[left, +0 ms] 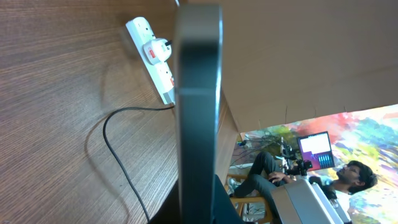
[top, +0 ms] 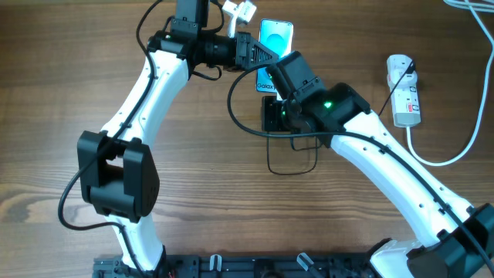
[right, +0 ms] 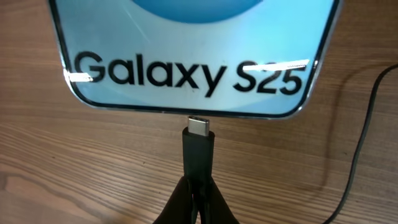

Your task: Plug charger to phone and switch on socket

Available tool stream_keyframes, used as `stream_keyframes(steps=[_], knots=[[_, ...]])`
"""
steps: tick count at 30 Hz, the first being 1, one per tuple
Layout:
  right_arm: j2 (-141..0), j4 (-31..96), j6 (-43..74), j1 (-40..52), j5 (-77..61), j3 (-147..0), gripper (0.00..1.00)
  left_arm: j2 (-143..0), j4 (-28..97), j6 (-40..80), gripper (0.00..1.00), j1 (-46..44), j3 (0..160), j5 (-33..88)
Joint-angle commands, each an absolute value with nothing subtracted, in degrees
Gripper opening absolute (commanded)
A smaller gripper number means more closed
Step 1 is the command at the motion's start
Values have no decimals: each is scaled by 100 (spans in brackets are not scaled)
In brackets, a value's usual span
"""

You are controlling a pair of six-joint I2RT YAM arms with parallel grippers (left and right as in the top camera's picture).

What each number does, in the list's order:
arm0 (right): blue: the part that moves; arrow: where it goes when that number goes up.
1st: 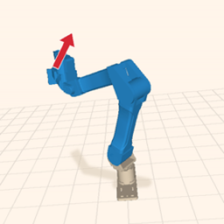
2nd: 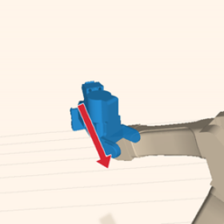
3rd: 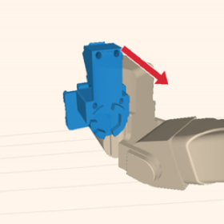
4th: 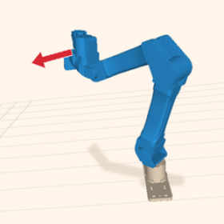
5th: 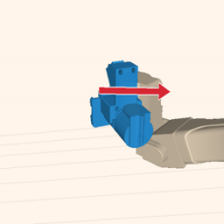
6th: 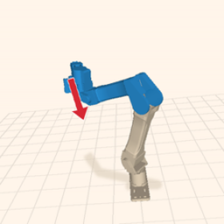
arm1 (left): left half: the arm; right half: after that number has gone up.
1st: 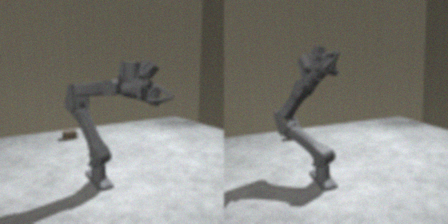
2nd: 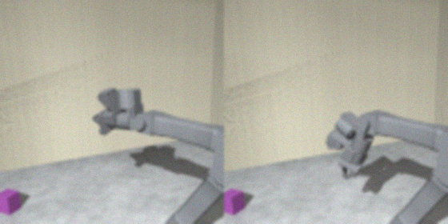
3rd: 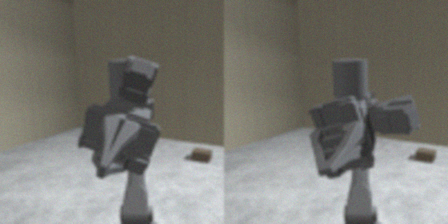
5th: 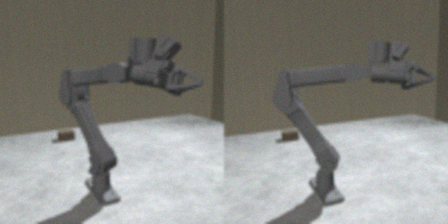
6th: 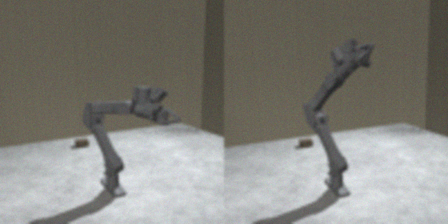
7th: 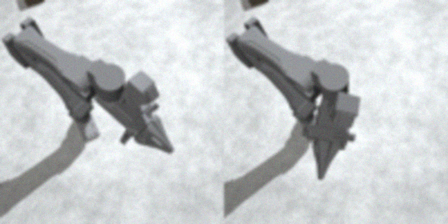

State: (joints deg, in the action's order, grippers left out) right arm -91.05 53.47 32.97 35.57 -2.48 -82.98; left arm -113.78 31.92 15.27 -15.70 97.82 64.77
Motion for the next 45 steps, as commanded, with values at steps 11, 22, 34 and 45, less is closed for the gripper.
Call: stream_keyframes(steps=[11, 22, 34, 45], knots=[[-9085, 5262, 3146, 3538, -128, -8455, 4, -11229, 3194, 1367, 4, -1597, 9856, 6331], [-9085, 5207, 3144, 3538, -91, -8455, 4, -11229, 3260, 1367, 4, -1597, 9856, 6340], [-9087, 5168, 3146, 3538, -93, -8455, 4, -11229, 3328, 1367, 4, -1597, 9856, 6449], [-9087, 5190, 3148, 3538, -154, -8455, 4, -11229, 3323, 1367, 4, -1597, 9856, 6578]])
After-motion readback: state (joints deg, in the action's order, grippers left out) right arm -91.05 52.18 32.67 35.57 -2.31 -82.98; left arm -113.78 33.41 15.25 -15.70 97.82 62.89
